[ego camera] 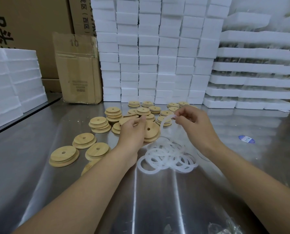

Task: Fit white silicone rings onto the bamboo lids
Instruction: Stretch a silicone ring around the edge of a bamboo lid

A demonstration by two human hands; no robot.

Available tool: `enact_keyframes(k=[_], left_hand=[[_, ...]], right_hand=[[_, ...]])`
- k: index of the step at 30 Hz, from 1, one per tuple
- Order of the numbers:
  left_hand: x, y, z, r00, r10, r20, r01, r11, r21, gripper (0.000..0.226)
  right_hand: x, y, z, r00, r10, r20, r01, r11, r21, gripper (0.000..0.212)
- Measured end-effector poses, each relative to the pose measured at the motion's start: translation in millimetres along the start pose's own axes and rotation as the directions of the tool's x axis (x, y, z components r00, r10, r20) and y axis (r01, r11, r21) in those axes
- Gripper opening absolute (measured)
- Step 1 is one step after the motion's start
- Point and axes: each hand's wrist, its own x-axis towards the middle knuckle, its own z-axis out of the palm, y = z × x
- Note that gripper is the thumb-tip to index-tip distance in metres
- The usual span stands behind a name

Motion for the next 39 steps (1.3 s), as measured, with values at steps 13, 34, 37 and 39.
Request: enact_keyframes(k=[13, 34, 37, 39], left_hand=[[-14.6, 4.1, 3.7, 0.954, 0.016, 0.300, 0.027, 0.990, -0.138, 0.057], [-9.4, 2.2, -3.1, 0.883, 0.280, 0.375, -0.390, 0.883, 0.259, 0.043], [-6.5, 1.6, -4.9, 0.889, 0.290, 0.355, -0.392, 0.881, 0.263, 0.041], [-5.5, 0.8, -5.5, 0.893, 0.291, 0.342, -0.389, 0.882, 0.266, 0.041]], right_hand=[[-3.1, 10.7, 14.7, 0.999, -0.008, 0.044, 0.009, 1.000, -0.011, 0.006], [-0.3, 15.6, 10.0, 0.996, 0.032, 0.087, -0.026, 0.997, -0.070, 0.007], [0.5, 15.9, 9.0, 0.995, 0.051, 0.086, -0.044, 0.996, -0.078, 0.008], [1.2, 15.8, 8.0, 0.993, 0.070, 0.091, -0.063, 0.995, -0.072, 0.008]])
